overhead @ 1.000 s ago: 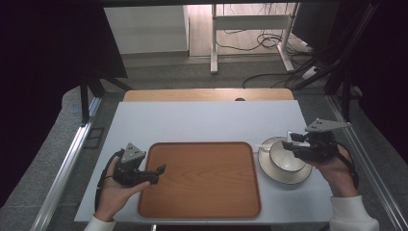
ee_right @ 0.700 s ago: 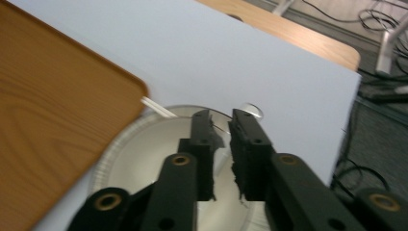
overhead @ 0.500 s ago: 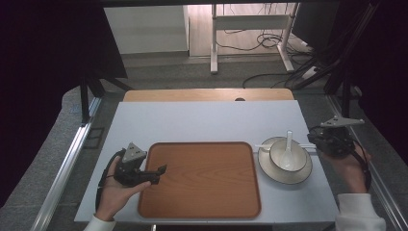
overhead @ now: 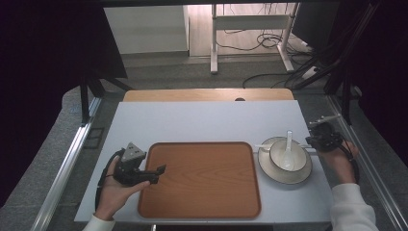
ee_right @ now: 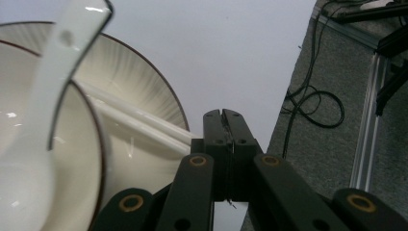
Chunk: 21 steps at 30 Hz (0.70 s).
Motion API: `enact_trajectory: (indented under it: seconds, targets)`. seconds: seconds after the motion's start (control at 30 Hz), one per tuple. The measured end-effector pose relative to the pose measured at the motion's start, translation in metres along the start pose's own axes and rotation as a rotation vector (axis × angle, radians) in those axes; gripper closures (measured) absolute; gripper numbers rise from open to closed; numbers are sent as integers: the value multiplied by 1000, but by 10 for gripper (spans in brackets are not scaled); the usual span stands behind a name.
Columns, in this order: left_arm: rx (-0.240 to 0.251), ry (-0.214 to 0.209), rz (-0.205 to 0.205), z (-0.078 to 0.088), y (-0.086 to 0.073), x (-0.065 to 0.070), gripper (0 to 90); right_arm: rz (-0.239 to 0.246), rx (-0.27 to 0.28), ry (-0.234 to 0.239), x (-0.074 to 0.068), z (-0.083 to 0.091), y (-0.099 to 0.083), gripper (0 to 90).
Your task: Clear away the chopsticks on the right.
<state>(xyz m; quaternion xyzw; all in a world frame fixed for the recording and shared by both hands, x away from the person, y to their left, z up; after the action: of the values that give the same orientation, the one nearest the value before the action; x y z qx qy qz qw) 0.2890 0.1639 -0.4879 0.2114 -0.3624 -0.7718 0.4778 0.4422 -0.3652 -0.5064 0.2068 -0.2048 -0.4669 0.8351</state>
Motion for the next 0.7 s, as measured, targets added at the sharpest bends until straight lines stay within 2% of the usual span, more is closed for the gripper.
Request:
enact_trajectory:
  seconds: [0.23, 0.7]
  targets:
    - [-18, 0, -4, -3, -4, -1, 177, 3, -42, -12, 7, -16, 0, 895]
    - [-23, -8, -7, -4, -5, -1, 178, -9, -74, 6, 7, -19, -6, 895]
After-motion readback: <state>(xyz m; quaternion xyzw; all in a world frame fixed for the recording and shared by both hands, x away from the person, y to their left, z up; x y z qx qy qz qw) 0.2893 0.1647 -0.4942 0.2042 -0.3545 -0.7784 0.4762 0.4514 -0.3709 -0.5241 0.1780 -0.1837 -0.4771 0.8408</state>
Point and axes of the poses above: each handheld gripper's, and its own axes: z roughly backward along the jaws, y roughly out of its top, x roughly to its right, the point moved 7 cm from there along -z, roughly forward along the jaws, and after that the axes turned 4 degrees about y, right-handed, at the moved point
